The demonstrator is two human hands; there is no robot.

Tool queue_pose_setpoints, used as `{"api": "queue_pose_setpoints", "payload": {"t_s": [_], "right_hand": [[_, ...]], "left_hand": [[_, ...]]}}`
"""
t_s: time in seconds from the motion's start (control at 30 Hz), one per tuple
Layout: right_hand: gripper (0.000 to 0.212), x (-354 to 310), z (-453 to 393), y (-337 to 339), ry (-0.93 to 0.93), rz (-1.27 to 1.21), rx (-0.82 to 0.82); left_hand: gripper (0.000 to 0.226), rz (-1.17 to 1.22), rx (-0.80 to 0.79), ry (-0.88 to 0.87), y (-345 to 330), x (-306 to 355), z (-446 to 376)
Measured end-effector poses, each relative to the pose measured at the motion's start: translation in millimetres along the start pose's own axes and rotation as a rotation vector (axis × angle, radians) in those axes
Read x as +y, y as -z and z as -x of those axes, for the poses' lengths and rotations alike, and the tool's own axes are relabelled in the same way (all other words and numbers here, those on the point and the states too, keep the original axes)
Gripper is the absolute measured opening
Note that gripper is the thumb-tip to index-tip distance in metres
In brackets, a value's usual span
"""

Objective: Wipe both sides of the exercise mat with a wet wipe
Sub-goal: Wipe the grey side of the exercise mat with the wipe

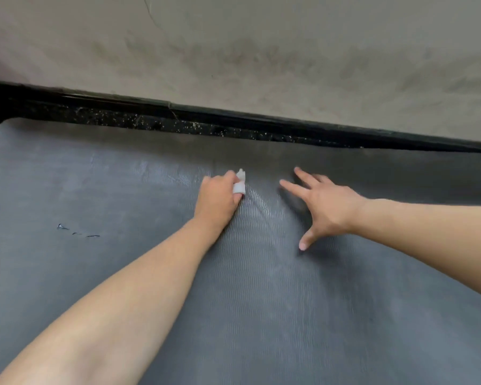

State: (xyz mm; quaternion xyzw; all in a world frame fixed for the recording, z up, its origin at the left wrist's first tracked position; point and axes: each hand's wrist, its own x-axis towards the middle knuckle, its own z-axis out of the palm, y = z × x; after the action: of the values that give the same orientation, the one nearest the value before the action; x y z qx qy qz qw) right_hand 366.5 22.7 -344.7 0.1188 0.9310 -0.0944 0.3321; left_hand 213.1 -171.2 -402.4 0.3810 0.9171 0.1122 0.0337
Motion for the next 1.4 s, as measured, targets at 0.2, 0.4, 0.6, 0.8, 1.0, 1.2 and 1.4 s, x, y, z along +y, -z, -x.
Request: {"api": "queue_pose_setpoints", "payload": {"t_s": [0.2, 0.4, 0.6, 0.8, 1.0, 1.2, 1.4], "right_hand": [[0.172, 53.9, -8.8, 14.6, -0.182, -0.058, -0.107], [0.174, 58.6, -15.8, 7.6, -0.158, -0.044, -0.081], [0.174, 61.0, -17.4, 7.4, -0.161, -0.072, -0.087], [0.173, 59.9, -16.9, 9.0, -0.166, -0.085, -0.105], [0.172, 61.2, -19.8, 8.5, -0.164, -0.087, -0.113], [0.173, 63.0, -20.1, 7.5, -0.164, -0.07, -0.111], [0.172, 64.0, -13.0, 7.7, -0.146, -0.092, -0.084]], "left_hand": [[0.014, 0.151, -0.309, -0.649, -14.3, 78.4, 65.9], [0.014, 0.006, -0.073, -0.29, -12.2, 17.3, -21.6], [0.018, 0.161, -0.14, -0.332, -22.7, 71.0, -5.4], [0.013, -0.126, 0.071, -0.104, -0.6, 20.9, -101.6], [0.023, 0.131, -0.177, -0.427, -21.6, 74.0, -76.3], [0.023, -0.003, -0.029, -0.17, -17.8, 52.4, -121.1], [0.031, 0.095, -0.256, -0.57, -29.4, 106.0, -64.1]]}}
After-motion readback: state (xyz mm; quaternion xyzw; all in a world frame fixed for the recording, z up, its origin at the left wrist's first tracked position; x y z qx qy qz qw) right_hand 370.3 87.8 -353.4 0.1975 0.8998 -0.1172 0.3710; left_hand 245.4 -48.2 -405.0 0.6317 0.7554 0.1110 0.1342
